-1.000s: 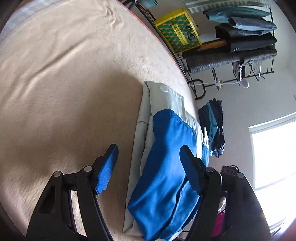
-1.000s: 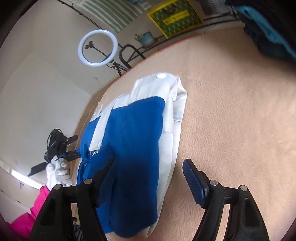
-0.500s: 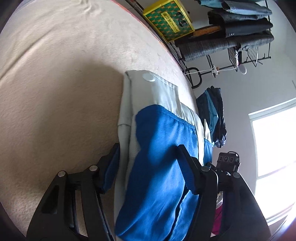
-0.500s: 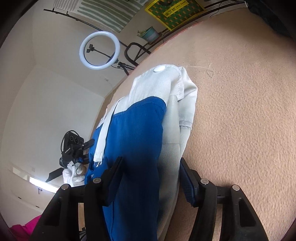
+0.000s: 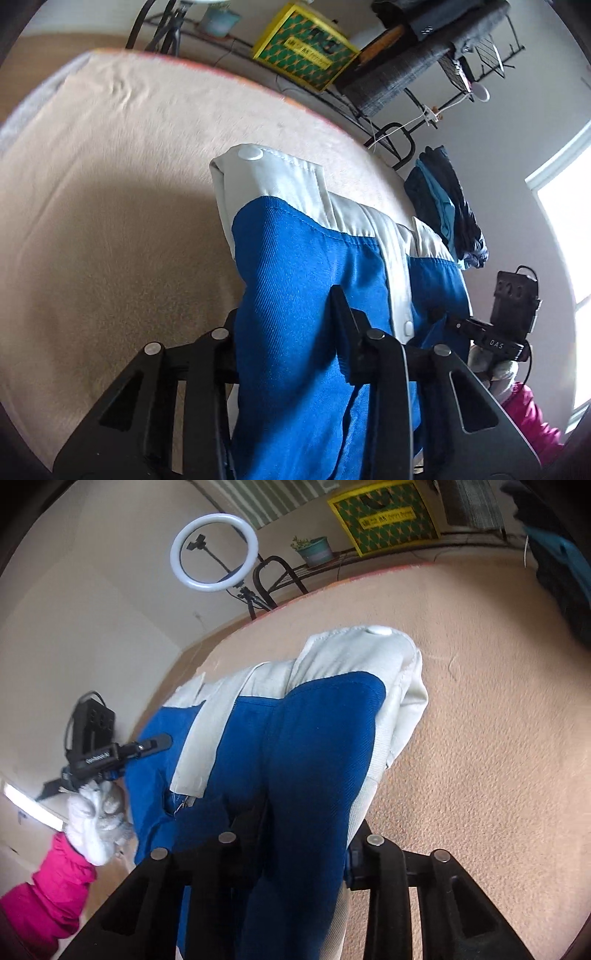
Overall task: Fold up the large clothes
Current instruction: 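Lift the folded jacket with both grippers and carry it toward the clothes stack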
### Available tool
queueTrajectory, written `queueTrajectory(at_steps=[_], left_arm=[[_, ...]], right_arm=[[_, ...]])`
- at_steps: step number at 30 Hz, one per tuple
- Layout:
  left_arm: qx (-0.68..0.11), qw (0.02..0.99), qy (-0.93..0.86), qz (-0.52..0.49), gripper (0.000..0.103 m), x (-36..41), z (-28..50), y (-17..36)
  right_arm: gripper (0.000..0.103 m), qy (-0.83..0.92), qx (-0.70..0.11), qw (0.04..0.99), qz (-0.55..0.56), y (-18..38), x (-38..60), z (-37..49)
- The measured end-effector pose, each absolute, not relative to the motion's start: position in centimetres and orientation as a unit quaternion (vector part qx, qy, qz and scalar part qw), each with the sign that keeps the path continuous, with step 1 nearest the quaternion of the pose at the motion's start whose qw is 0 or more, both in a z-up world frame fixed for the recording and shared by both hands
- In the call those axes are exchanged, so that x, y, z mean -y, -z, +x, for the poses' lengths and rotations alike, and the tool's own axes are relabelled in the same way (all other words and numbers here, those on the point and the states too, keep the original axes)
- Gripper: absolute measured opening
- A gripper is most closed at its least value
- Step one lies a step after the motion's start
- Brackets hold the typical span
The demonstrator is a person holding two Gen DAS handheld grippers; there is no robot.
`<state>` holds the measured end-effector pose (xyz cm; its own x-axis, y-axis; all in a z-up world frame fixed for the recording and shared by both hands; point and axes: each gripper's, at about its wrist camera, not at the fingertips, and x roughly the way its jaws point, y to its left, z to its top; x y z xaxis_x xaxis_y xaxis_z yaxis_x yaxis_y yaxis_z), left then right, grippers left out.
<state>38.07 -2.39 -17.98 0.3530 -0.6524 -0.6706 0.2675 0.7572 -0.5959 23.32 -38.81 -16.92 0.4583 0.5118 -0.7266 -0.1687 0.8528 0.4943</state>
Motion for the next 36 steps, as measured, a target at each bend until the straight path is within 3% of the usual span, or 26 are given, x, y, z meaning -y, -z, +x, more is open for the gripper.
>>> queueTrajectory(at_steps=[14,36], left_arm=[[-0.417,0.846,0.316,-0.105,0.027,7.0,31.1,11.1],[-0.365,0.832,0.413,-0.060,0.027,20.7,29.2,3.5]], right_arm=[[0.023,-0.181,-0.448,0.872,0.076,10.4,36.6,19.0],[0.023,-0.091,-0.397,0.911,0.066,2.8,46.3,13.4]])
